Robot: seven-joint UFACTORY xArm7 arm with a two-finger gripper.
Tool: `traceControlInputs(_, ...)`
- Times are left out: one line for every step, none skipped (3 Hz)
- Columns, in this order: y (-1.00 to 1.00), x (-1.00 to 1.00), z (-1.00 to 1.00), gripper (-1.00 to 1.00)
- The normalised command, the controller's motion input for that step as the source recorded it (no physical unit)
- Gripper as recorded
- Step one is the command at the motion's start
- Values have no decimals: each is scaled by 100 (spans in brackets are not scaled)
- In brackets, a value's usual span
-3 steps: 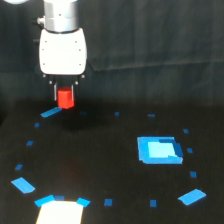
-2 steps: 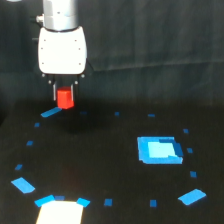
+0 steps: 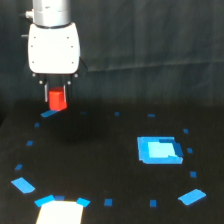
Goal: Pick up the red object from the table
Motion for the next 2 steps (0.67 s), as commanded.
traceControlInputs(-42, 26, -54, -87)
traceControlInputs(-100, 36, 32, -87)
